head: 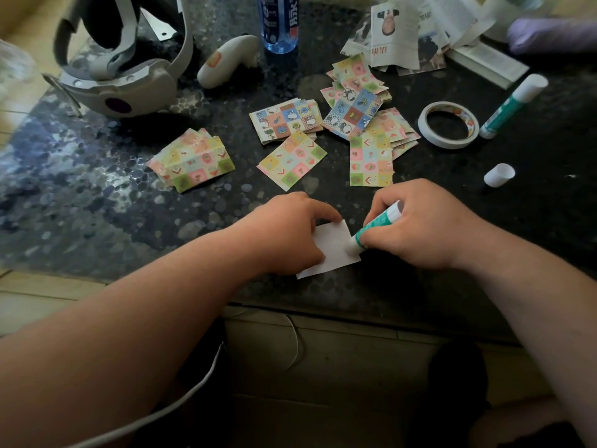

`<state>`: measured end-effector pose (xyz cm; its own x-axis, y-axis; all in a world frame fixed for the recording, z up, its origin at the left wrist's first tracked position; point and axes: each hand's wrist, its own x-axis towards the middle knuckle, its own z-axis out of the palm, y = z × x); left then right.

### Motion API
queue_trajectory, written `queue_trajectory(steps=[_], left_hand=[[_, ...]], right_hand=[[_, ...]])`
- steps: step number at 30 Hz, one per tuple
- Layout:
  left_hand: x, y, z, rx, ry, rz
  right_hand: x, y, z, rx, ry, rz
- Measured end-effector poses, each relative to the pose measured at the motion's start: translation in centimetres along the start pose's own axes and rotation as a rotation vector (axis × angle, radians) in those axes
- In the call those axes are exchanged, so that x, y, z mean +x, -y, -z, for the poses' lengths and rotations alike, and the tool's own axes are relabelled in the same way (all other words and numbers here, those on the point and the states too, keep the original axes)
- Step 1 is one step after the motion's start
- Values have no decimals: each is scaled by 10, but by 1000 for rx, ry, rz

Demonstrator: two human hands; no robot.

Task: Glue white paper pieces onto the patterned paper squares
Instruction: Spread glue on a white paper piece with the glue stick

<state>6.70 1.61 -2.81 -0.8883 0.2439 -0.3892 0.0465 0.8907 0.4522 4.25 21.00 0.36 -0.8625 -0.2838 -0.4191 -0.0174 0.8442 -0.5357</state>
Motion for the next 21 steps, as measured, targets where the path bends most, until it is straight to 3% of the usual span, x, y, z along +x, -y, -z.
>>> queue_trajectory(steps=[8,14,21], left_hand=[[-1,0,-1,7,-2,5],[0,-1,-2,66,-27,16],[0,-9,1,27,-35,21]], right_hand=[[-1,1,-1,17,-22,-10],[-6,2,1,-16,81,32],[-16,-21,29,577,-3,54]])
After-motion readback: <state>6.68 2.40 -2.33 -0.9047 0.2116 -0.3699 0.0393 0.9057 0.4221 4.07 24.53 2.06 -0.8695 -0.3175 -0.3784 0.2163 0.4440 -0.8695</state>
